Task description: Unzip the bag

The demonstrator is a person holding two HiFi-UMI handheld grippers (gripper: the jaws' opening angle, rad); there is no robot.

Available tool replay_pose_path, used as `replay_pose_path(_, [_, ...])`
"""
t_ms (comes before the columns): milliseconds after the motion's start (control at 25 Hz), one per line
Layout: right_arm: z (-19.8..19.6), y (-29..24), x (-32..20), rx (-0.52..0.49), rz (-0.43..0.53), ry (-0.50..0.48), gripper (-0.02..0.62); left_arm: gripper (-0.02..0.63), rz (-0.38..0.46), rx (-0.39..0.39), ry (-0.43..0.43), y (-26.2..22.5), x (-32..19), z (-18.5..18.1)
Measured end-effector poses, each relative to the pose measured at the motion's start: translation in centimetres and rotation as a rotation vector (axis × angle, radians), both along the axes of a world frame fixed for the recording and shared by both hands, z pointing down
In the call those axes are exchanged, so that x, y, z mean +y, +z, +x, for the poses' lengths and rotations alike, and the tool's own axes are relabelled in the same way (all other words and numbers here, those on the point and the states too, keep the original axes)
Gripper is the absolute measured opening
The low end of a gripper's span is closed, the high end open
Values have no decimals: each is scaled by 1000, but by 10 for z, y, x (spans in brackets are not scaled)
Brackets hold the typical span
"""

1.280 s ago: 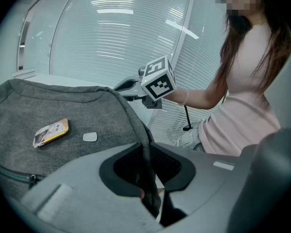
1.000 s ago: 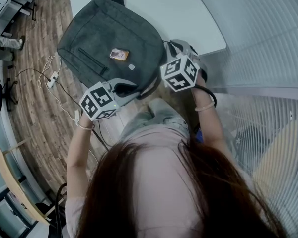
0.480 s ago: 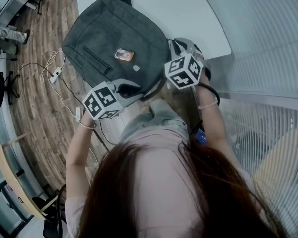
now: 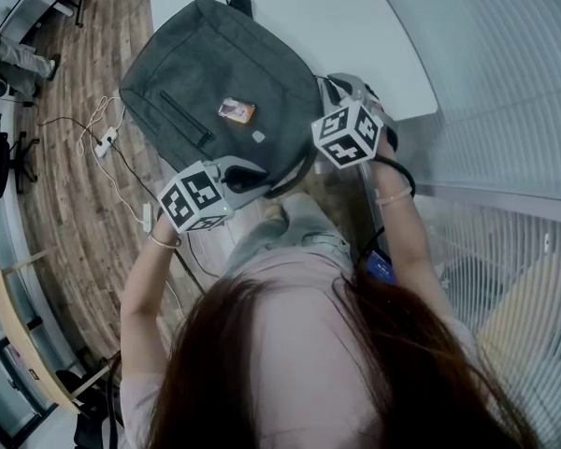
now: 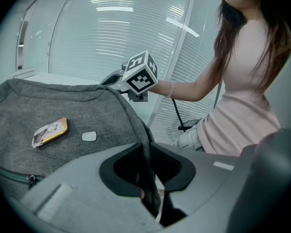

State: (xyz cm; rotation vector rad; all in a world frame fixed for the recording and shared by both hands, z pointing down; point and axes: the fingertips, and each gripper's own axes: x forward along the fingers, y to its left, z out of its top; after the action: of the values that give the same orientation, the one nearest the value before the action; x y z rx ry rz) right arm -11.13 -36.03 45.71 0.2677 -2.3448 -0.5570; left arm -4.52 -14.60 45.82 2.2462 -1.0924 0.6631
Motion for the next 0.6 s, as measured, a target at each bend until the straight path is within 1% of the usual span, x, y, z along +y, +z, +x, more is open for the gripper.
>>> replay_pose_path(600, [-19, 4, -8, 15, 15, -49, 20, 64, -11, -1, 8, 2, 1, 1])
